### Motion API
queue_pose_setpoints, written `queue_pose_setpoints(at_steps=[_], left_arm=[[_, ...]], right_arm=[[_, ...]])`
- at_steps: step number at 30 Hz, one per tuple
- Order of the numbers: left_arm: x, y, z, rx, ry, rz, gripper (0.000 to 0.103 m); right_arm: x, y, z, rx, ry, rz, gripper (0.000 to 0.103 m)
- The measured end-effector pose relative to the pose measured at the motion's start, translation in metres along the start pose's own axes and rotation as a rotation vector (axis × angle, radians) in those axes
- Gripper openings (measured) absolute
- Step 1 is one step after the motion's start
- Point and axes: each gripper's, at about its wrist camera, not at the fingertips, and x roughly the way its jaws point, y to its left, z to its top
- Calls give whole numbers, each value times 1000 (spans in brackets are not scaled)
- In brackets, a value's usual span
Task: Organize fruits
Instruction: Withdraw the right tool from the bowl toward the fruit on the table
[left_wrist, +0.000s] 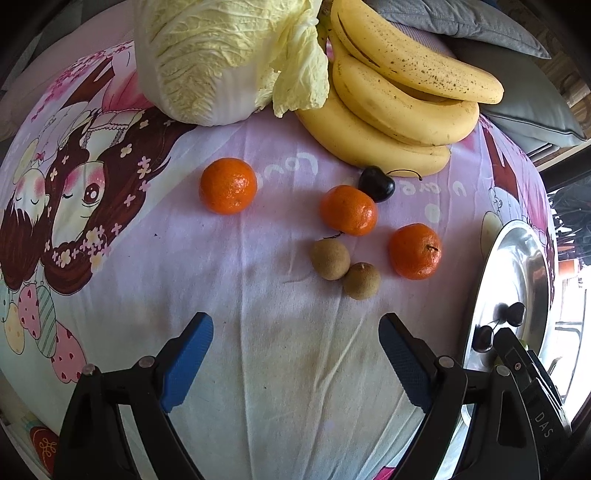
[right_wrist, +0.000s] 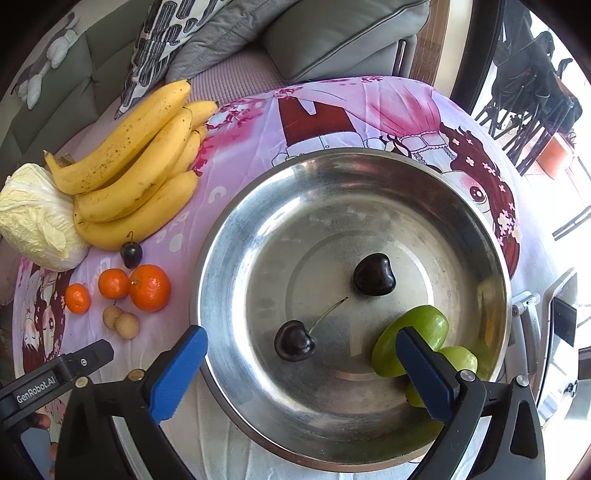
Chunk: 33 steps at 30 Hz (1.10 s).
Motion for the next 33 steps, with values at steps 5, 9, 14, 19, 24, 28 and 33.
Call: queue_pose_setpoints(at_steps=[5,9,14,19,24,28,33], left_arm=[[-1,8,7,13,-9,13,91],[-4,15,14,25,-14,8,91],[-11,34,28,10,-33,2,91],[-17,61,42,-21,-39,-22,91],[-17,91,56,-61,-27,-49,91],[-19,114,66,-83,-28,-102,91],[-14,142,75,-96,-38,-134,91]], right_arm=[[-2,5,-1,-7,-9,22,103],[-3,9,-3,4,-26,52,103],[-5,17,-3,3,-51,86,103],[-8,28,-3,-16,-48,124,103],[-12,45,0,-44,-49,137,103],[-9,62,5,-74,-24,124,103],[-5,83,9,-116,3,120,103]])
